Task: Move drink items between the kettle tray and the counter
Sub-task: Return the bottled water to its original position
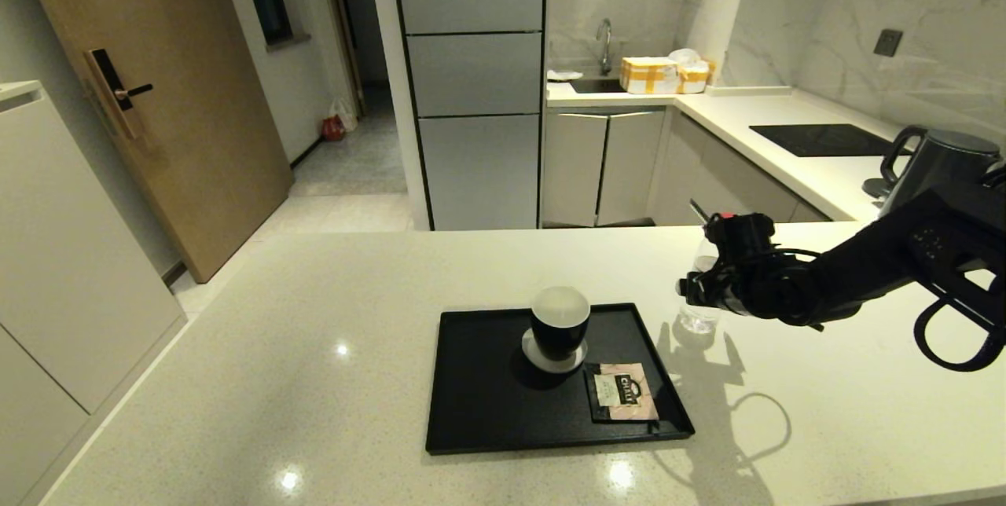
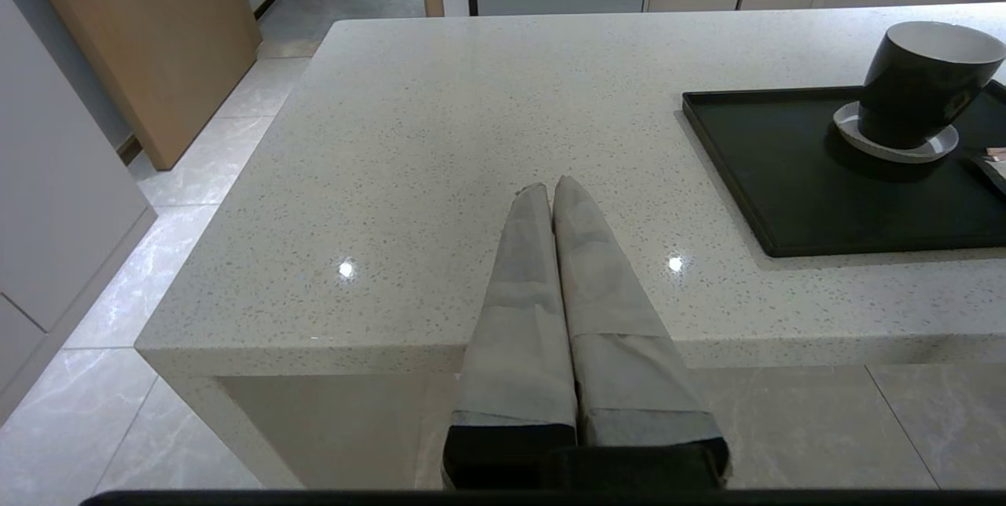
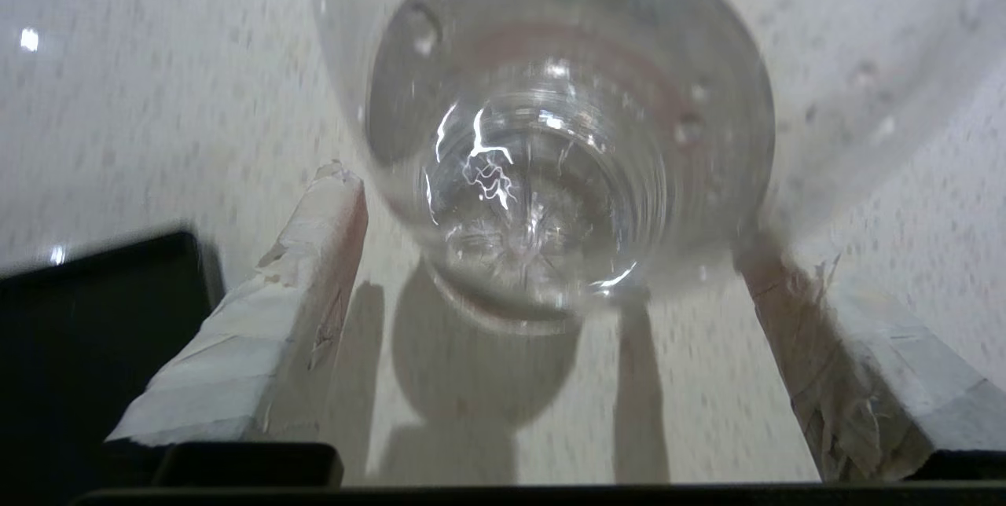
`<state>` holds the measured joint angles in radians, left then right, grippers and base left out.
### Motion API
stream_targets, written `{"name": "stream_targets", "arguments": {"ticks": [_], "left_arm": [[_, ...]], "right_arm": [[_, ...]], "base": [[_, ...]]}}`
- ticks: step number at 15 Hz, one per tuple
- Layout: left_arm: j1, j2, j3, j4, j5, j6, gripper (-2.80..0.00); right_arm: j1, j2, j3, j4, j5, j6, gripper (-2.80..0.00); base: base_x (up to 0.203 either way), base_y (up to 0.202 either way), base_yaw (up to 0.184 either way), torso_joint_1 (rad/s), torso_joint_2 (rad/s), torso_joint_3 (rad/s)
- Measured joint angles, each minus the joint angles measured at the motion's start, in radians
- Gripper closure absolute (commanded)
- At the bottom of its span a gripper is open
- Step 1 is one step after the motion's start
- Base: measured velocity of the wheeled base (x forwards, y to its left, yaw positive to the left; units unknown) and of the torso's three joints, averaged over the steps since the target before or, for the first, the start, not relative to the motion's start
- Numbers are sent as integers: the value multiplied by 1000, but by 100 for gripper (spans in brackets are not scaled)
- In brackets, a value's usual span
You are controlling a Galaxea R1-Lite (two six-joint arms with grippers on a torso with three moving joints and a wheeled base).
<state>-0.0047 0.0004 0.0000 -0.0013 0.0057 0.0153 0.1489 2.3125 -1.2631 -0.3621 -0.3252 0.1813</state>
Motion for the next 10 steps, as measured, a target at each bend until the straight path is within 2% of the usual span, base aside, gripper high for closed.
{"name": "stream_targets", "arguments": {"ticks": [4, 5, 10], "left_arm": [[0, 0, 0, 0, 0, 0, 0], [0, 0, 0, 0, 0, 0, 0], [0, 0, 0, 0, 0, 0, 0]], "right_arm": [[-2, 38, -22, -22, -8, 4, -280], [-2, 42, -23, -25, -8, 4, 0], [0, 42, 2, -43, -14, 5, 0]], "base": [[0, 0, 0, 0, 0, 0], [0, 0, 0, 0, 0, 0], [0, 0, 0, 0, 0, 0]]}}
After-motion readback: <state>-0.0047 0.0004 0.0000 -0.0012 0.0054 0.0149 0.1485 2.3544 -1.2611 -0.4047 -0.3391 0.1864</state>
